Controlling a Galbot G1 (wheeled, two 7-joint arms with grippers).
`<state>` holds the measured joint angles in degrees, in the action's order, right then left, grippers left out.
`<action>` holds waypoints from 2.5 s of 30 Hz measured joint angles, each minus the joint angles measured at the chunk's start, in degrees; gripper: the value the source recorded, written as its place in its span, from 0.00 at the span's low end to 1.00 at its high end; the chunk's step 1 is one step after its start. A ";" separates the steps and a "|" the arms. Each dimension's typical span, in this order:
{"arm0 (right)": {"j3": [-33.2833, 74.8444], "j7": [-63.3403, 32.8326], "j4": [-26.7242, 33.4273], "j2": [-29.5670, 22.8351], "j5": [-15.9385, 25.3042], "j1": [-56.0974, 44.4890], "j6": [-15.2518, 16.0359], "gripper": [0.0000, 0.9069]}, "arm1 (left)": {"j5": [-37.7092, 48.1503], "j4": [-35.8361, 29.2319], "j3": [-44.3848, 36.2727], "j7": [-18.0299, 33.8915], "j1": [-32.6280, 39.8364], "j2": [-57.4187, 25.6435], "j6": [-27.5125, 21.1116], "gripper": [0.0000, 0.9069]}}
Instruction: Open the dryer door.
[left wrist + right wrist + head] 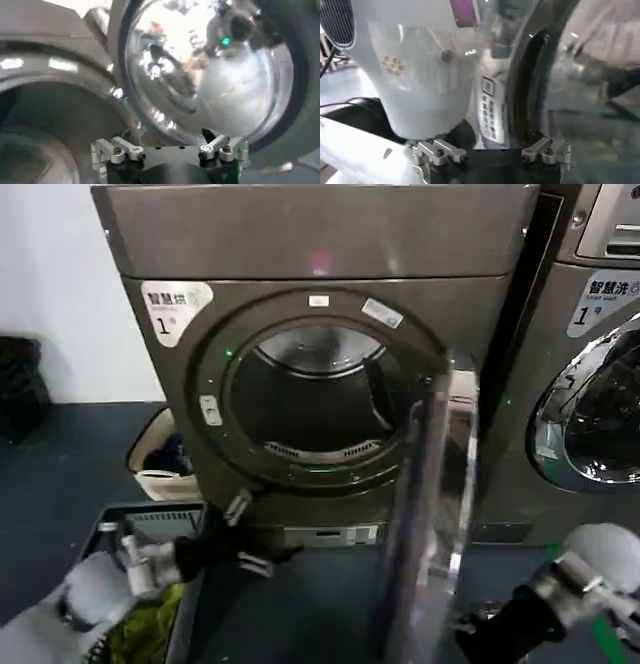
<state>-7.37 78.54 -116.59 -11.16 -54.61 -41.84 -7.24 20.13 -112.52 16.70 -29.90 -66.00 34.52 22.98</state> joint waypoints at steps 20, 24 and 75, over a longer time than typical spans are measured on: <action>11.78 -3.39 29.96 7.90 6.08 -9.18 -10.86 1.00 | -0.92 3.62 -28.02 0.09 25.48 9.28 -0.20 1.00; 12.73 -6.98 38.20 6.83 6.80 -9.26 -13.93 1.00 | -1.02 4.15 -30.59 0.10 27.95 11.74 -0.24 1.00; 105.95 -34.68 55.18 -40.08 13.04 -75.42 -25.68 1.00 | -6.43 23.09 -46.97 8.49 43.81 46.23 -1.08 1.00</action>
<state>98.57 43.85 -61.40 -51.25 -41.56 -117.27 -32.92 13.70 -89.43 -30.27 -21.41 -22.20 80.75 21.89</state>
